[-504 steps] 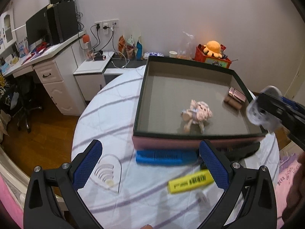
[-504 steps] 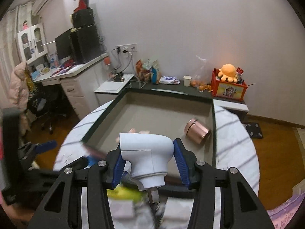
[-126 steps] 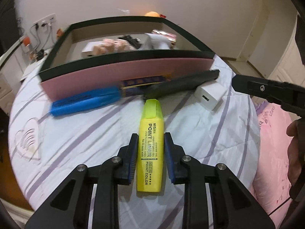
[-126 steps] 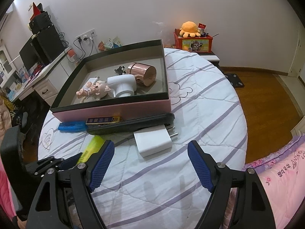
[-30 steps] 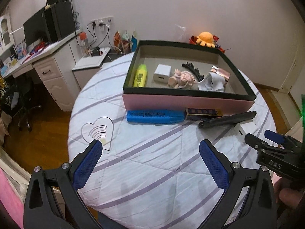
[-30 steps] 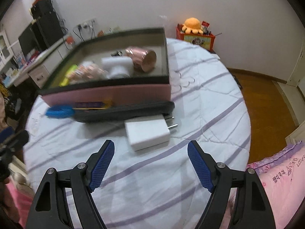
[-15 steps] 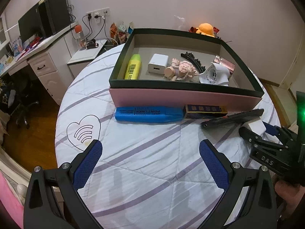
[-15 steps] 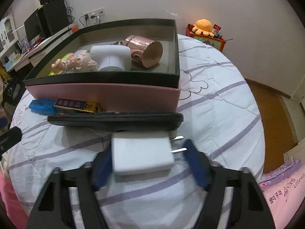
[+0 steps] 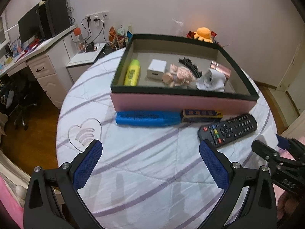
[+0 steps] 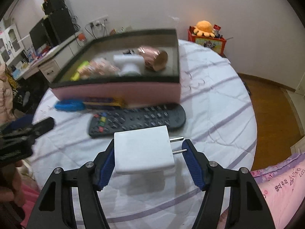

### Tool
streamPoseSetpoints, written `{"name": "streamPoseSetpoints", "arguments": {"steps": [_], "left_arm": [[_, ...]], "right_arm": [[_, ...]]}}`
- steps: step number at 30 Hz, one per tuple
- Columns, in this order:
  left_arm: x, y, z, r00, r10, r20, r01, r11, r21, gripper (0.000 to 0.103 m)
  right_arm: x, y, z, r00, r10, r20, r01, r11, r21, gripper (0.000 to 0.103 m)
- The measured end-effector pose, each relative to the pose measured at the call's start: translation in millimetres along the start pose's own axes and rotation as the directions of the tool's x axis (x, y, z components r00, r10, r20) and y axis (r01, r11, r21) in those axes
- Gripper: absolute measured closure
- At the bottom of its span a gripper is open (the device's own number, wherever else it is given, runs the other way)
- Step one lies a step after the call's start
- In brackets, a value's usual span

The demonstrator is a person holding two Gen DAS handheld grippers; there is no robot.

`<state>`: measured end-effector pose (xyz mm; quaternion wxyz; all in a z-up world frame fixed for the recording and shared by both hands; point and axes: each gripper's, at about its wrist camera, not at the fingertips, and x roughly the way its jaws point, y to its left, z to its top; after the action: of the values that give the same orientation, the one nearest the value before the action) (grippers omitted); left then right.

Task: Organize rigid objects
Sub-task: 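Reach the right gripper to the white plug charger and close on it, then carry the white plug charger with the right gripper into the box and release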

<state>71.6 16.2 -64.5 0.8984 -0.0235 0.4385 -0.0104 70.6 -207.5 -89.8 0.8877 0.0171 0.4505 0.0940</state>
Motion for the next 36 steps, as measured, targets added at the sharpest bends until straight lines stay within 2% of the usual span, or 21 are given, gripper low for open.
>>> {"name": "streamPoseSetpoints", "arguments": {"steps": [4,9,15,20,27,33,36], "left_arm": [[-1,10,16,0.999,0.012,0.031,-0.012,1.0,-0.018,0.0],[4,27,46,0.997,0.039,0.072,-0.036,0.998,-0.052,0.0],[22,41,80,0.993,0.072,0.093,-0.065,0.995,-0.076,0.0],[41,44,100,0.992,0.091,0.087,-0.084,0.994,-0.073,0.0],[64,46,109,0.991,0.115,0.067,-0.111,0.992,-0.062,0.0],[78,52,107,0.993,0.117,0.035,-0.114,0.99,-0.079,0.0],[79,52,106,0.993,0.118,0.031,-0.115,0.99,-0.076,0.0]], "right_arm": [[-11,16,22,0.999,0.032,0.041,-0.031,0.999,-0.03,0.034],[-2,40,64,0.995,0.059,0.076,-0.052,0.994,-0.094,0.034],[38,59,126,0.994,0.084,0.067,-0.075,0.989,-0.128,0.034],[84,66,162,0.996,0.088,0.003,-0.087,0.988,-0.129,0.034],[136,72,179,0.991,0.08,-0.107,-0.094,0.986,-0.135,0.034],[154,69,179,0.985,0.066,-0.158,-0.087,0.988,-0.126,0.034],[149,67,180,0.987,0.071,-0.141,-0.087,0.989,-0.115,0.024]]}}
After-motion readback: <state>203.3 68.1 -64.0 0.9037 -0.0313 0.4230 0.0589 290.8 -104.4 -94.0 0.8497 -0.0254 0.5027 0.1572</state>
